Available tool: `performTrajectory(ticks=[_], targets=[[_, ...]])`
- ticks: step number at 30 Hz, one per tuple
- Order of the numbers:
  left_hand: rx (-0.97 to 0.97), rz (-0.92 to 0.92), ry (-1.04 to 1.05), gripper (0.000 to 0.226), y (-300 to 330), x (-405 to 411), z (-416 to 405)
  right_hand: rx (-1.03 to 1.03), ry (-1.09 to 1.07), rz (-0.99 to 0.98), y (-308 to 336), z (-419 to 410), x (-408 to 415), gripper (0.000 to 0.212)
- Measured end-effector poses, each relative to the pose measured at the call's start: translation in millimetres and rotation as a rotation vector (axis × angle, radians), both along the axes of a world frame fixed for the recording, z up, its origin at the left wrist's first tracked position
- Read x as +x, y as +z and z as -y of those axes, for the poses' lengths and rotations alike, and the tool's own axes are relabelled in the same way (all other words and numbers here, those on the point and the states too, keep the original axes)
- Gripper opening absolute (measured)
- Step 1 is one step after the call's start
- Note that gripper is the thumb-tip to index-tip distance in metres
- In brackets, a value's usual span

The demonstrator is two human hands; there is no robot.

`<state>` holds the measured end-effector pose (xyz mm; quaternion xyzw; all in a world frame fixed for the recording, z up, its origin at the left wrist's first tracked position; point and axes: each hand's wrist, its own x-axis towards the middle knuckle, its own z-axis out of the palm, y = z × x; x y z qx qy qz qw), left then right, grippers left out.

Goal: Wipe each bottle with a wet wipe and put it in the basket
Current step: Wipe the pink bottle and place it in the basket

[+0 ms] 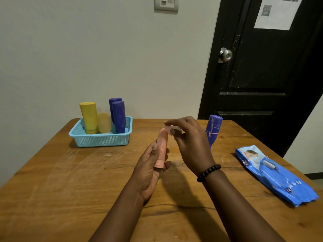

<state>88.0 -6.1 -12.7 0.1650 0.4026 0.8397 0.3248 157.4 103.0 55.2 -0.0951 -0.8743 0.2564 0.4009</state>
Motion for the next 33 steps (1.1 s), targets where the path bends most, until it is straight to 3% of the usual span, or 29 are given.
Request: performTrajectory(ticks=[4,12,19,27,33], targets=[[0.035,0.068,-0.016,0.034,1,-1,1,0.078,0.001,0.050,-3,-2,-9,0.027],[-0.065,-0.058,0.007,0.044,-4,-4,1,0.023,0.007,-0.015,-8,-1,-4,0.023],[-0.088,-0.075,0.084,0.036,-6,-5,3,-0.057,0.053,0.017,-23,8,16,0.025],[-0.118,-0.101,0.173,0.031,-6,-5,4,-0.217,0.161,0.072,-42,19,35,0.030],[-0.085,-0.112,0.124,0.039,-4,-7,5,-0.530,0.171,0.008,-24,3,39,0.023]])
